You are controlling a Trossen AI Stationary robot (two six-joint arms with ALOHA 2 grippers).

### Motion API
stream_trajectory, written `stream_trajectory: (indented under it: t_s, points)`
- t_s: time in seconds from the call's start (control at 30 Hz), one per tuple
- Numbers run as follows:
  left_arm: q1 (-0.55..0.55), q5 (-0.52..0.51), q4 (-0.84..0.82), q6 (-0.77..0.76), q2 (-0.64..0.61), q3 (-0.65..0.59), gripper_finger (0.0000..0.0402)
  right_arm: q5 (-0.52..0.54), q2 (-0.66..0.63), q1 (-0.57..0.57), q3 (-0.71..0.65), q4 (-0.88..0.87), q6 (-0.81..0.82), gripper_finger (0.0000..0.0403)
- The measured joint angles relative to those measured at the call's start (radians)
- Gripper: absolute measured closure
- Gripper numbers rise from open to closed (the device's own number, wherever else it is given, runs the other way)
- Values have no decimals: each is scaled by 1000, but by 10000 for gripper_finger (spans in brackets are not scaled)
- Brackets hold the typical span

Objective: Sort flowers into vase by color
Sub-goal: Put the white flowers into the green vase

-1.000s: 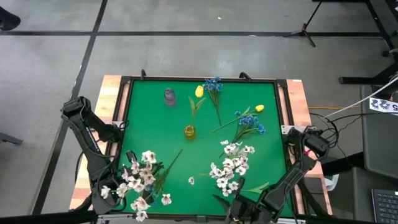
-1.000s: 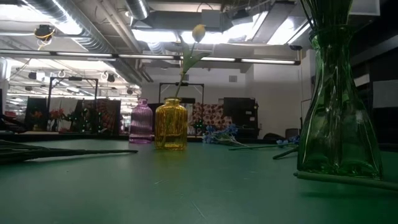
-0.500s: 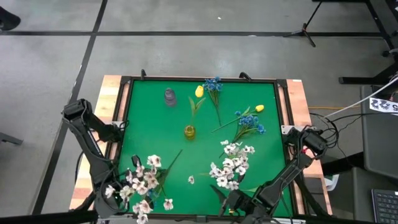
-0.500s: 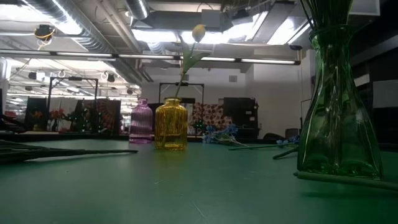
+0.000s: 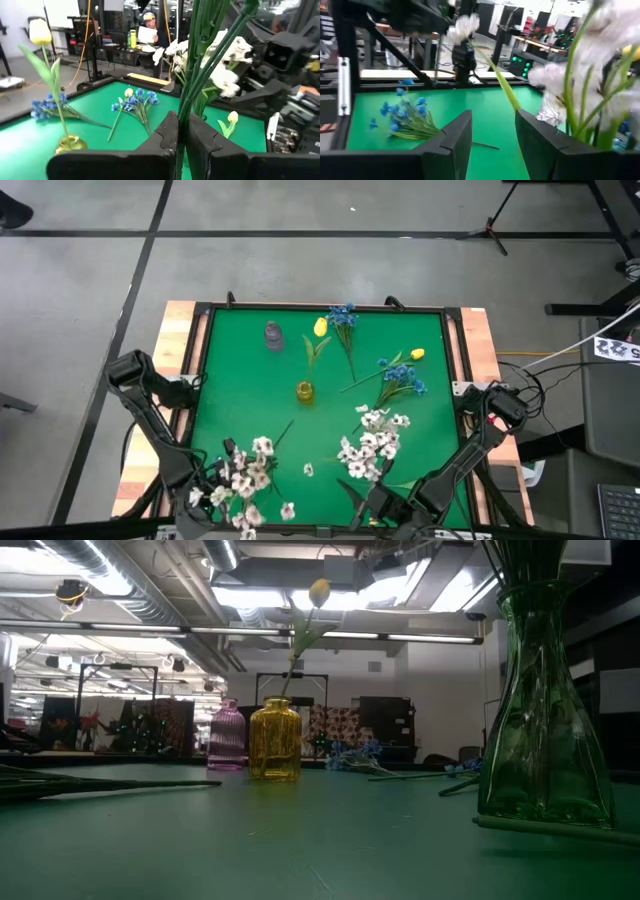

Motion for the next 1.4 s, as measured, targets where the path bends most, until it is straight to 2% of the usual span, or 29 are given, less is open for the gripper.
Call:
stream_trajectory:
  t_s: [0.23,0.43,0.53,0.67,0.77,0.83,1.1,1.4]
  points:
    - [39,56,29,-115,64,0,394,4,0,1,99,-5,-131,251]
    - [43,62,175,-84,142,0,393,34,0,0,159,-6,-290,251]
    - [47,62,223,-91,174,0,394,39,0,2,173,-6,-316,251]
    - [55,64,225,-106,195,0,394,-92,0,1,173,-9,-336,251]
    - [62,59,240,-75,195,0,394,-220,15,1,175,-6,-285,251]
    - [63,59,250,-50,194,0,394,-246,44,1,174,-13,-243,251]
    - [63,58,271,-21,191,0,394,-195,130,-2,173,-32,-114,251]
    - [63,58,270,-32,191,0,389,-109,175,-56,172,-52,-52,251]
